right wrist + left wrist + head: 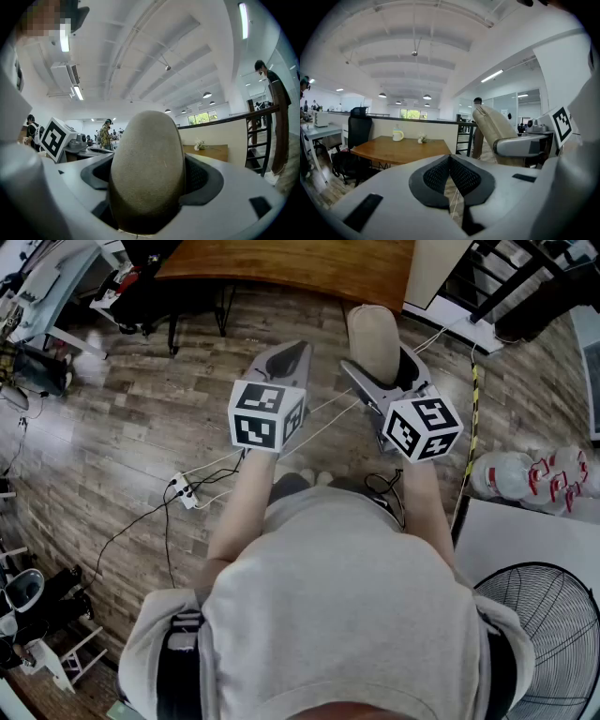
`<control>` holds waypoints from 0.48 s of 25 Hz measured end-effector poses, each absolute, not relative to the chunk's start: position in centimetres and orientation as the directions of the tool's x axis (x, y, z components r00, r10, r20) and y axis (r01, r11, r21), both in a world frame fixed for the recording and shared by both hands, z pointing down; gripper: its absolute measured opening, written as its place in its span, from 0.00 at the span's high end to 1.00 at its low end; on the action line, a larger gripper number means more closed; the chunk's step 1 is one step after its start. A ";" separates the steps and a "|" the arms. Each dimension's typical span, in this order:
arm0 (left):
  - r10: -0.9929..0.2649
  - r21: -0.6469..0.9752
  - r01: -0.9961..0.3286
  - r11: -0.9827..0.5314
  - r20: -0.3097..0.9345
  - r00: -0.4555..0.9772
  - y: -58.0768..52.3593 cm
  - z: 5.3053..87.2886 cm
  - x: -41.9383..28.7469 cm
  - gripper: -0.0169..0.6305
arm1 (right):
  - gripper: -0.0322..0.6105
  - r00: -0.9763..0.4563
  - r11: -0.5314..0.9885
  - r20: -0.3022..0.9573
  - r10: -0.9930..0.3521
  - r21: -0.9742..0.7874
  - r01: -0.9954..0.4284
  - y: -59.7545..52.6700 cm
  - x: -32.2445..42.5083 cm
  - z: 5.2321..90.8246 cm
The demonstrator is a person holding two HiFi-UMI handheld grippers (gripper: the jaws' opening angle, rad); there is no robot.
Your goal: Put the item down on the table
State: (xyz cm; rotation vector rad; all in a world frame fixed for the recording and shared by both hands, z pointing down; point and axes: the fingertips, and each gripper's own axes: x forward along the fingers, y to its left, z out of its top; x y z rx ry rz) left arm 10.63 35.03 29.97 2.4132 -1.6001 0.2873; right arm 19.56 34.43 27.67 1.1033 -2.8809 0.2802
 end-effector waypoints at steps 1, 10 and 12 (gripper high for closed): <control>-0.876 0.085 -0.921 -0.380 0.286 0.388 35.0 30.0 10.8 0.97 | 0.29 -0.745 0.730 0.107 -0.658 -0.150 -0.667 34.4 19.6 27.8; -0.871 0.082 -0.916 -0.392 0.287 0.398 34.7 30.2 11.6 0.97 | 0.29 -0.736 0.724 0.126 -0.665 -0.136 -0.677 34.4 19.7 28.5; -0.870 0.082 -0.915 -0.394 0.288 0.400 34.7 30.3 11.7 0.97 | 0.29 -0.735 0.721 0.129 -0.665 -0.143 -0.678 34.3 19.8 28.7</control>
